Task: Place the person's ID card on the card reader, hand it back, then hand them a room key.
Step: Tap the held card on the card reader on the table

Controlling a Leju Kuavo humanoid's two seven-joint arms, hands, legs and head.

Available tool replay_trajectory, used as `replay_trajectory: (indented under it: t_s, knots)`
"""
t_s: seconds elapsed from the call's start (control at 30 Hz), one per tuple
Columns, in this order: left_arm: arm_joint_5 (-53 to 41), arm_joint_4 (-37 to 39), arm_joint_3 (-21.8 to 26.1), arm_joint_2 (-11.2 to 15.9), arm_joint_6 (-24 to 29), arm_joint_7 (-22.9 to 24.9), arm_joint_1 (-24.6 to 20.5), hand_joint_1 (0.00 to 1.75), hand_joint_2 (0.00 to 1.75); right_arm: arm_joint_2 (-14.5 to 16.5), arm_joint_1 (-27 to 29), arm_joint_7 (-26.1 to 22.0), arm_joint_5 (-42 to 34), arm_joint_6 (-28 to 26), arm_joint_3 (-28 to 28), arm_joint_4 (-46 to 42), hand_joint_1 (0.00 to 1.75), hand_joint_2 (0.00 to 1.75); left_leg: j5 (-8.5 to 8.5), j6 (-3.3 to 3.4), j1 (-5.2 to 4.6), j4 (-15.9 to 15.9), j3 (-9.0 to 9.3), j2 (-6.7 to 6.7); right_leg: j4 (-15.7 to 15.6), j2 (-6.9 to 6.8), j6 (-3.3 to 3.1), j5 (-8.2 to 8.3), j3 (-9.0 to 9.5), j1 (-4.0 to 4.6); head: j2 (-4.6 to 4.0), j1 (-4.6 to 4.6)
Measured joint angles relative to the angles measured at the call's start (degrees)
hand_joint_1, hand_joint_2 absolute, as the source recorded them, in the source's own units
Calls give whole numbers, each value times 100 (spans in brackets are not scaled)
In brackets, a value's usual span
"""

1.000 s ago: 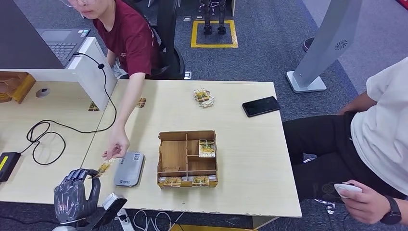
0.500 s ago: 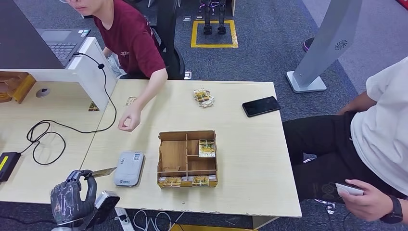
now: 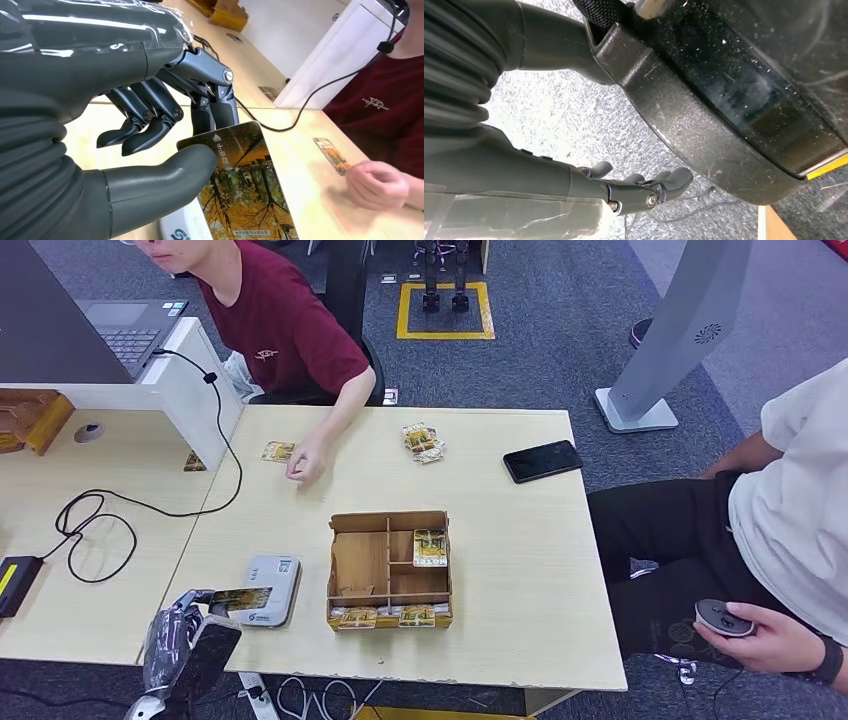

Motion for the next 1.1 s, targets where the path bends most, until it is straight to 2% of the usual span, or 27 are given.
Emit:
replay_trajectory:
  t_s: [0.2, 0.3, 0.57, 0.87, 1.1]
  knots:
    - [1307, -130, -8, -110, -1069, 504, -52, 175, 175, 22, 0, 42, 94, 2, -144, 16, 0, 175, 0, 0, 0, 0, -1, -1, 0, -1, 0, 0, -1, 0, 0, 0]
    - [1691, -147, -8, -154, -1252, 720, -92, 175, 175, 24, 4, 38, 111, 2, -215, 23, 0, 175, 0, 0, 0, 0, -1, 0, 0, 0, 0, 0, -1, 1, 0, 1]
    - [1945, -50, -8, -175, -863, 1107, -317, 175, 175, 25, 10, -5, 292, -9, -417, 33, 0, 175, 0, 0, 0, 0, -1, -1, 0, -1, 0, 0, 0, 1, 0, 0]
    - [1789, 367, -11, -172, -305, 1246, -622, 175, 175, 23, -1, -29, 572, -12, -584, 44, 0, 175, 0, 0, 0, 0, -1, -1, 0, -1, 0, 0, -1, 0, 0, 0]
    - [1749, 780, -16, -146, -188, 1269, -703, 175, 175, 23, -12, -29, 780, -12, -702, 52, 0, 175, 0, 0, 0, 0, -1, 0, 0, 1, 0, 0, -2, 1, -1, -1]
